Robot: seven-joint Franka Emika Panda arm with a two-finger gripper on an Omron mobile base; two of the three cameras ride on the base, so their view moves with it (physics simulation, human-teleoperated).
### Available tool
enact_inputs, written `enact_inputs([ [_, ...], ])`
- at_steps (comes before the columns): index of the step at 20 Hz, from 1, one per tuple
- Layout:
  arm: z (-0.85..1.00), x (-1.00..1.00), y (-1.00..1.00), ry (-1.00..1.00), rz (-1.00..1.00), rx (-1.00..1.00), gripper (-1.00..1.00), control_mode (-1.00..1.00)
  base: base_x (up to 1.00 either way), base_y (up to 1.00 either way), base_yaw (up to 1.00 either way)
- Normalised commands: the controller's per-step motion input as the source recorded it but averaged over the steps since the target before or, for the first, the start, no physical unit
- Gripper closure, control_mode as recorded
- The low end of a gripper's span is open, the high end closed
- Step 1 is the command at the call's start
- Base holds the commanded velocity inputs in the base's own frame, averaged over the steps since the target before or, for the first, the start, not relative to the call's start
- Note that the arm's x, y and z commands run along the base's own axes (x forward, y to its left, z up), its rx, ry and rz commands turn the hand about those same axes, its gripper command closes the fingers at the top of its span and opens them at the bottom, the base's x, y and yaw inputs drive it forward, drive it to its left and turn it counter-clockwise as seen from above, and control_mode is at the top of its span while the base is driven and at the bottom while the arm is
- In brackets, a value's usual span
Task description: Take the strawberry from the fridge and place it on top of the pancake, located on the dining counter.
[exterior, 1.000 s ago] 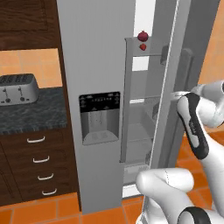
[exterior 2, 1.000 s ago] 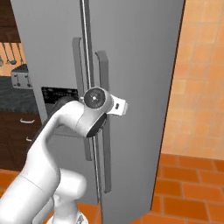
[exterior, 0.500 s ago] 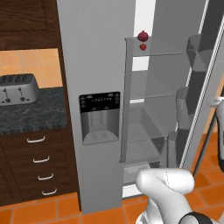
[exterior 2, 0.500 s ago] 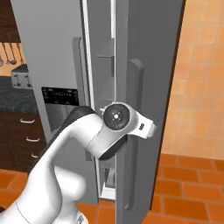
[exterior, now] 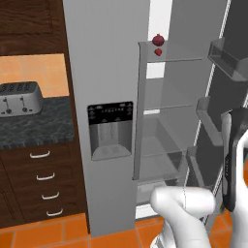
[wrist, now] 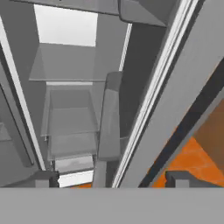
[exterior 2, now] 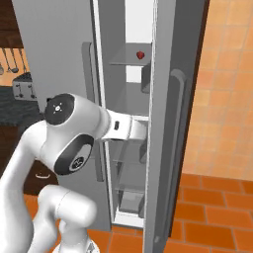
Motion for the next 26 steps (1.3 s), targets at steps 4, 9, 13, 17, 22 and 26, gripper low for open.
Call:
enact_inputs([
  [4, -0.28, 0.70, 0.50, 0.44, 0.00, -0.64, -1.00, -1.00, 0.00, 0.00, 0.00],
  [9, -0.38, 0.64, 0.01, 0.49, 0.00, -0.62, -1.00, -1.00, 0.00, 0.00, 0.00],
  [13, -1.00, 0.36, 0.00, 0.27, 0.00, -0.43, -1.00, -1.00, 0.00, 0.00, 0.00],
  [17, -0.80, 0.70, -0.07, 0.28, -0.03, -0.31, -1.00, -1.00, 0.00, 0.00, 0.00],
  [22, -0.44, 0.92, -0.30, 0.18, -0.10, -0.04, -1.00, -1.00, 0.00, 0.00, 0.00],
  [26, -0.42, 0.69, -0.45, 0.15, -0.12, -0.02, -1.00, -1.00, 0.00, 0.00, 0.00],
])
